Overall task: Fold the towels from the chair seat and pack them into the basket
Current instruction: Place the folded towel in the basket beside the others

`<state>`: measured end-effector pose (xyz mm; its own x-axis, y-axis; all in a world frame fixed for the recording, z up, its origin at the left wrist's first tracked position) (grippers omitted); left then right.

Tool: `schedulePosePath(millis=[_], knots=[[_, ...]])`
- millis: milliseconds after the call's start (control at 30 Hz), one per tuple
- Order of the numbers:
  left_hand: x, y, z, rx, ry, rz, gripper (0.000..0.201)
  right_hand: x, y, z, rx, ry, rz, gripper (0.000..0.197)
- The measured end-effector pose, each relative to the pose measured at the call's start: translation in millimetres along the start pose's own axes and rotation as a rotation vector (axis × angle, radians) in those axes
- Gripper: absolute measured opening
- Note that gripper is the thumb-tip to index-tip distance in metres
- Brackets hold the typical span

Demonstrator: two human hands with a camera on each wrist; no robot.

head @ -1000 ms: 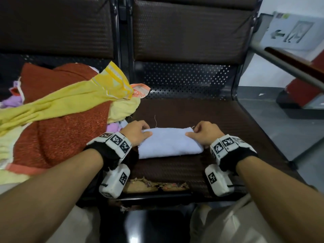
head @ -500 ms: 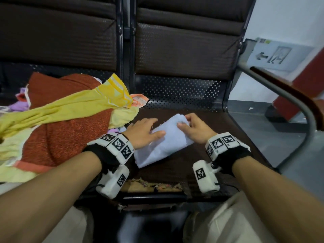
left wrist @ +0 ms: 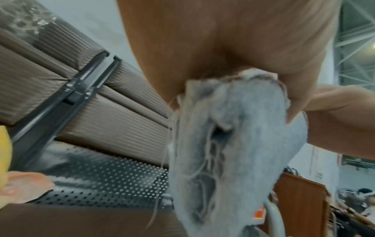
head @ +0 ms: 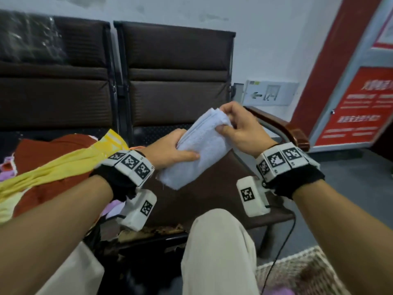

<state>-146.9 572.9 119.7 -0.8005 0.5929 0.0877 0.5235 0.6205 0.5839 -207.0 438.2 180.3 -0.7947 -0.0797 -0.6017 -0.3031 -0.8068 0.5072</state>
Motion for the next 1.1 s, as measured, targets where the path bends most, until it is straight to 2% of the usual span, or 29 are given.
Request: schedulePosePath(millis=[67,133,200,267,367,433,533,667,800,900,1000,1100], knots=[[5.5,-20.1,-23.7,-0.014,0.005,0.07,0.055,18.1,28.7,7.9,-0.027,-0.011,-0.05,0.022],[7.5,-43.2,-48.9,-0.088,-0.025,0.089,0.04,43.3,57.9,6.0,-0.03,-0.043,-0.11,0.022],[8.9,-75.5,-71.6,-0.19,-0.041,0.145,0.035,78.0,88.4,-5.1,-0.028,-0.103,-0.187,0.023],[11.7,-119.1,-91.5,-0.282,-0.067,0.269,0.031,119.8,117.0,-19.0,-0.003,-0.179,-0.265,0.021],[13.0,-190.1,-105.6,-0.425,-0.054,0.416,0.005,189.8,150.4,-40.7,0.026,-0.298,-0.362,0.021],[9.9,-239.1,-104.0,-0.536,-0.03,0.473,0.022,241.5,169.6,-55.4,0.023,-0.384,-0.435,0.02],[14.7,-318.4,-90.7,-0.553,-0.004,0.648,0.038,321.8,187.8,-74.5,0.055,-0.517,-0.514,0.024],[29.9,-421.4,-55.2,-0.654,-0.079,0.803,0.035,424.9,187.4,-95.5,0.139,-0.682,-0.526,0.019],[42.4,-492.1,-14.5,-0.749,-0.183,0.81,0.04,509.4,164.5,-116.3,0.229,-0.858,-0.463,0.027],[58.9,-532.2,22.3,-0.754,-0.157,0.875,0.035,549.0,142.6,-133.1,0.291,-0.971,-0.35,0.03],[92.3,-563.0,54.4,-0.749,-0.103,1.023,0.038,576.0,118.8,-149.0,0.336,-1.092,-0.099,0.032],[126.9,-587.7,78.5,-0.836,-0.122,1.162,0.039,601.9,97.1,-159.6,0.36,-1.2,0.182,0.025]])
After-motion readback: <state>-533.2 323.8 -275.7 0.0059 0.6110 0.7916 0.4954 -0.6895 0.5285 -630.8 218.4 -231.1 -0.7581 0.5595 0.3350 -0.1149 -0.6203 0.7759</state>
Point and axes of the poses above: each hand's wrist, its own x-axis away from the middle knuckle, its own y-axis out of the back of the hand, z = x × y, the point moved 9 cm from there along -x, towards the middle knuckle, and after that the axes turned 15 degrees about y, right-handed, at the moved point
